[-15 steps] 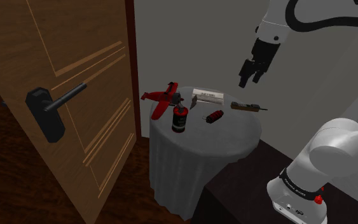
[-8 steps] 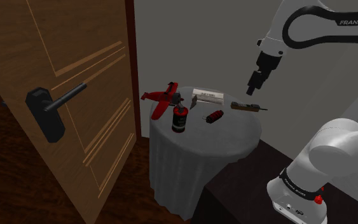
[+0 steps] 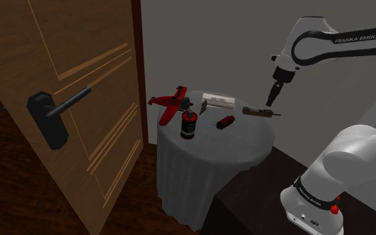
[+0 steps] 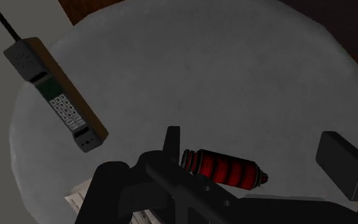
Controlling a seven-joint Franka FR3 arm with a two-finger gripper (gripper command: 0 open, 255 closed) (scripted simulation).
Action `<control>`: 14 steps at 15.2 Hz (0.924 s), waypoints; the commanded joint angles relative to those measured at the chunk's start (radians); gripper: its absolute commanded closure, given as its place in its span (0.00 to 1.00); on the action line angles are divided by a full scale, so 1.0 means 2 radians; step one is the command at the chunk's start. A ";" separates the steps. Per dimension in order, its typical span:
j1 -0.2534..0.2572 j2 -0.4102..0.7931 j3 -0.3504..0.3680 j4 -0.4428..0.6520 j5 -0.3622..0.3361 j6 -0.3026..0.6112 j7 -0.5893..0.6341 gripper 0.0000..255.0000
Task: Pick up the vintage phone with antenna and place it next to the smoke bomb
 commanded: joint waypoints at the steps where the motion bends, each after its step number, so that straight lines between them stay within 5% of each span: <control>1: -0.001 0.017 -0.024 -0.004 -0.014 0.022 -0.039 0.00; 8: 0.015 0.134 -0.122 0.029 -0.036 0.110 -0.185 0.00; 14: 0.054 0.269 -0.204 0.087 0.020 0.180 -0.340 0.00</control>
